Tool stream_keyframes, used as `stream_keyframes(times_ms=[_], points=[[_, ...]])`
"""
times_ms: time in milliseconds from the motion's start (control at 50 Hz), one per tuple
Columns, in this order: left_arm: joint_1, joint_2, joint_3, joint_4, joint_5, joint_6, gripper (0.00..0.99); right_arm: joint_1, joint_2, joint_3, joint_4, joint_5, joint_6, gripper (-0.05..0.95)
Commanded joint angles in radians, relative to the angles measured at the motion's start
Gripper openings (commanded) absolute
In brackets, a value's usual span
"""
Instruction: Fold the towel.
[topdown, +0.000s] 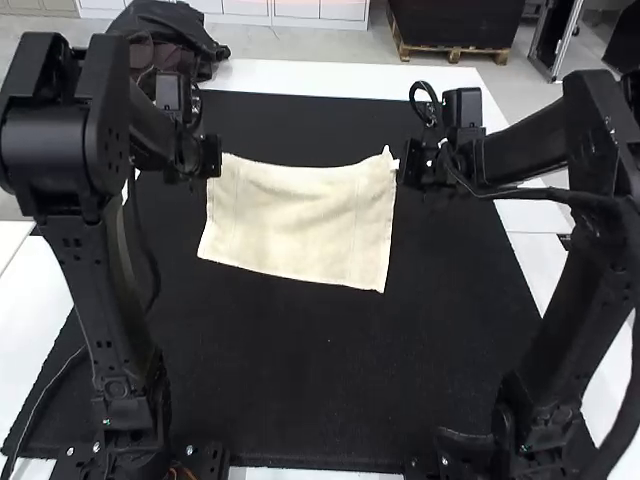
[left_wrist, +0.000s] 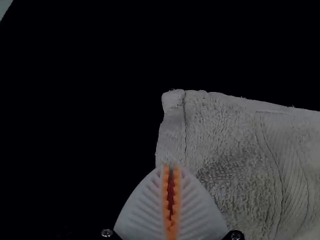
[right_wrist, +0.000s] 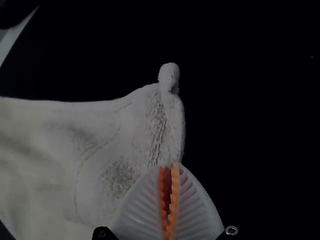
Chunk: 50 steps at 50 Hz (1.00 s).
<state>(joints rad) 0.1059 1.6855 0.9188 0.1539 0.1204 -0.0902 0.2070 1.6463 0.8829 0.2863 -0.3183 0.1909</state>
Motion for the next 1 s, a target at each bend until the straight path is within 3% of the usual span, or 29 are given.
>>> stream_keyframes(times_ms=[0, 440, 980], points=[[0.028, -0.050, -0.035, 0.029, 0.019, 0.038, 0.028, -0.006, -0.023, -0.028, 0.007, -0.021, 0.005, -0.02], [0.084, -0.096, -0.178, 0.108, 0.024, 0.112, 0.028, 0.049, -0.085, -0.144, -0.035, -0.031, 0.004, -0.02], [0.090, -0.139, -0.339, 0.156, 0.025, 0.126, 0.028, 0.060, -0.112, -0.262, -0.042, -0.031, -0.019, -0.02]])
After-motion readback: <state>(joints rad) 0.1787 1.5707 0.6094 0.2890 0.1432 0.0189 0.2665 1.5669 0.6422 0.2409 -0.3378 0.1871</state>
